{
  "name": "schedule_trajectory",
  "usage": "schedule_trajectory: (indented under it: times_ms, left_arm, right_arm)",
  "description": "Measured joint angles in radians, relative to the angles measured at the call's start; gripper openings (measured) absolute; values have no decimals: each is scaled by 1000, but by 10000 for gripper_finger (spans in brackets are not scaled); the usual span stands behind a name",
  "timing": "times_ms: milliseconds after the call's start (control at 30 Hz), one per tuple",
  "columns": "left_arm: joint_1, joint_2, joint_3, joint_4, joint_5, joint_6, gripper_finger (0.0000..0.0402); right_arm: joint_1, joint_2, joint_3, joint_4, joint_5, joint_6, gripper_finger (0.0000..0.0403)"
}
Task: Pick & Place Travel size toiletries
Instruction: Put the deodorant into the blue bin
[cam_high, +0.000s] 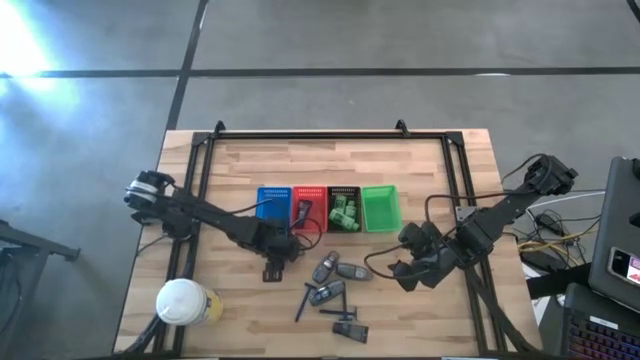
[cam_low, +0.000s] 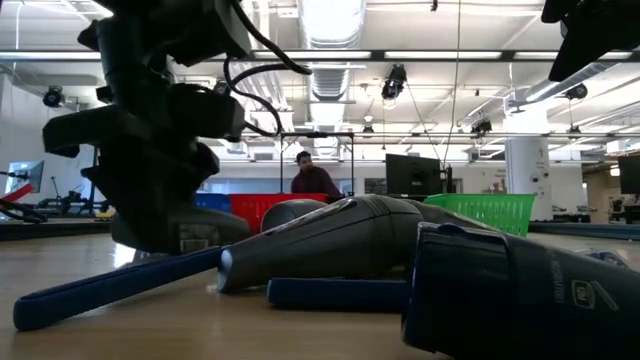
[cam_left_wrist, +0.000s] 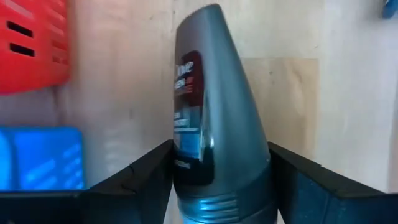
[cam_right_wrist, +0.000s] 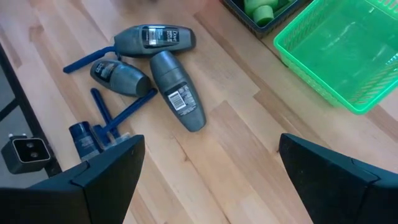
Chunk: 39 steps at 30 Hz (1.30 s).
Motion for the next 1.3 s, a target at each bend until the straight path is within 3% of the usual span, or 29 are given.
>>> schedule_trajectory:
  times_ms: [500,733,833,933,1000,1067,1167,1300]
  left_arm:
    - [-9,1,2,-12,-1,-91,212]
    - [-39,-106,83,-151,52,-427,212]
    - [-55,-220,100,-155,-59,-703,212]
    - [-38,-348,89,-169,-267,-973,212]
    - [-3,-423,74,-204,-400,-1100,212]
    - [61,-482,49,-213,-458,-1159,212]
    - [183,-517,3,-209,-404,-1147,212]
    - [299,-481,-51,-172,-219,-1096,212]
  right_arm:
    - [-7,0,0,-1,11,-11,368]
    - [-6,-5,6,-4,36,-26,368]
    - [-7,-22,6,-7,64,-29,368]
    - [-15,-48,3,-13,83,-29,368]
    - [-27,-73,-2,-13,83,-36,368]
    - [-45,-95,-5,-14,83,-70,368]
    - [-80,-121,-8,-13,82,-136,368]
    - [-130,-143,-8,-12,56,-209,368]
